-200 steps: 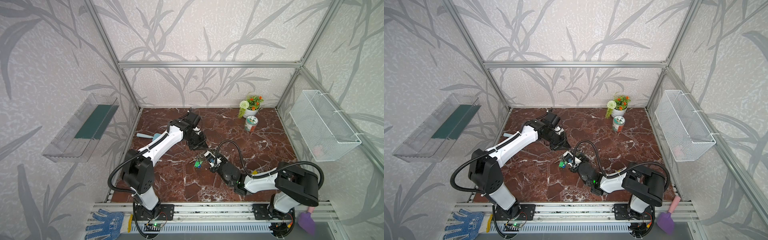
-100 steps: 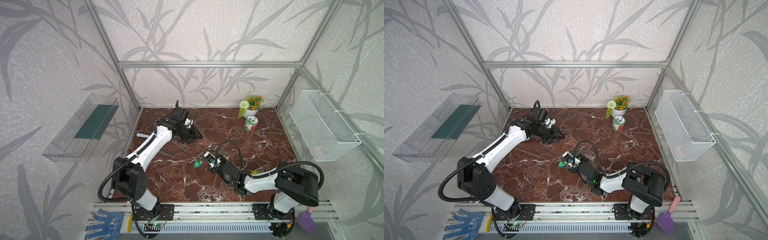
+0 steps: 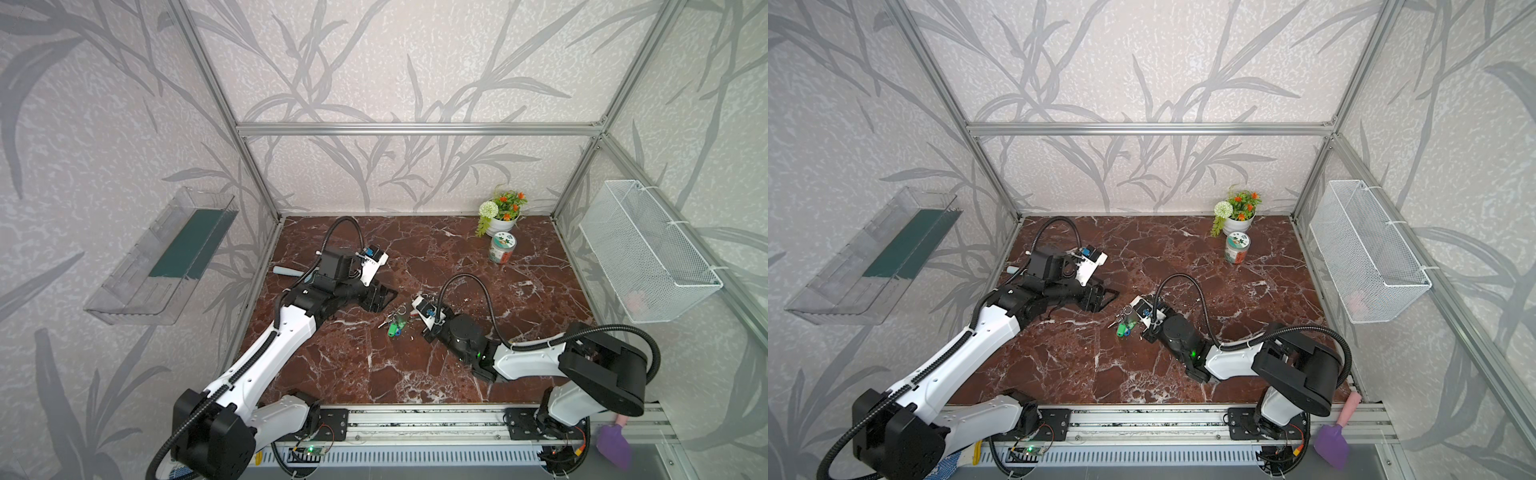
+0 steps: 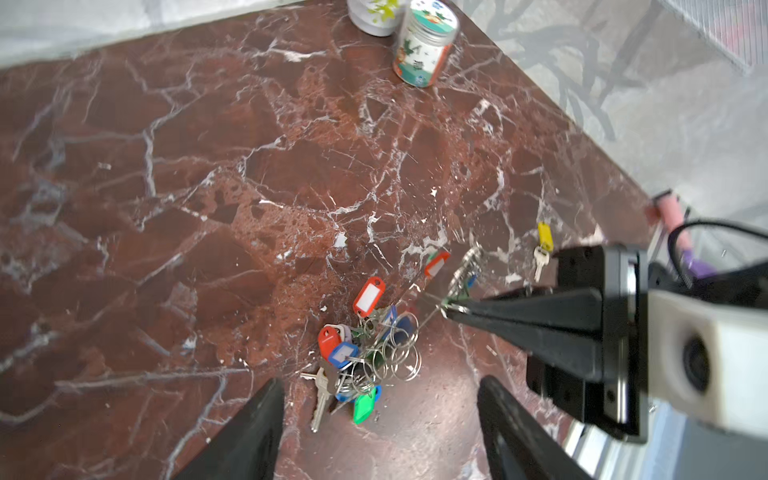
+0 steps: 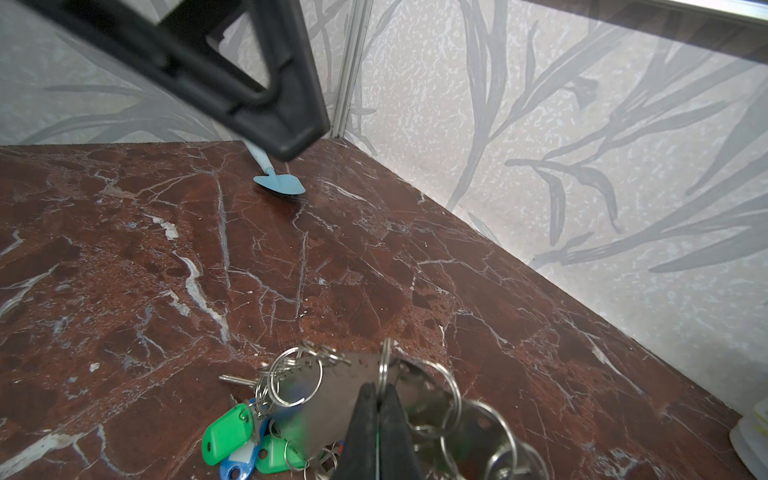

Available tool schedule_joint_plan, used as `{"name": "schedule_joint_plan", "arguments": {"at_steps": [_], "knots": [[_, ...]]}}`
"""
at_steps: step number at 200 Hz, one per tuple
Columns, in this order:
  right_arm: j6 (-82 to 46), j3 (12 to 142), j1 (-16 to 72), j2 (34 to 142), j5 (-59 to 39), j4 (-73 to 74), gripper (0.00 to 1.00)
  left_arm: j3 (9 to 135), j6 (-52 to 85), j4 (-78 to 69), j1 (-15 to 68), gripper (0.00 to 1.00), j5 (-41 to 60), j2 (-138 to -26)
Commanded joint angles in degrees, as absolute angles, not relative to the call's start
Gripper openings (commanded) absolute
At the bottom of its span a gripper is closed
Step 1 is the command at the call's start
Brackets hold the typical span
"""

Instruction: Put the keys on the keyring

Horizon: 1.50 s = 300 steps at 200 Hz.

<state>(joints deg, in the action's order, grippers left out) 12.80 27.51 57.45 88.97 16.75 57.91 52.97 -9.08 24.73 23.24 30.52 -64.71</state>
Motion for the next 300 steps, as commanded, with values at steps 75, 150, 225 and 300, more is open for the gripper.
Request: {"name": "schedule_joint_plan", "arguments": {"at_steps": [75, 150, 225, 300], "knots": [[10.4, 26.2, 54.6, 86.1, 7.4, 56.5, 0.00, 49.6, -45.5, 14.7, 30.8, 0.47, 30.2, -65.5], [8.9, 25.7, 52.1, 86.0, 1.7, 56.5, 0.00, 55.6, -48.5, 17.3, 27.6, 0.38, 39.8, -73.8], [7.3, 25.1, 50.1, 85.0, -1.7, 56.9, 0.00, 59.6, -52.4, 22.5, 27.4, 0.37, 43.5, -78.6], [6.6, 25.2, 49.3, 85.1, -3.6, 57.3, 0.00, 60.6, -53.2, 23.2, 27.4, 0.31, 44.9, -82.0]]}}
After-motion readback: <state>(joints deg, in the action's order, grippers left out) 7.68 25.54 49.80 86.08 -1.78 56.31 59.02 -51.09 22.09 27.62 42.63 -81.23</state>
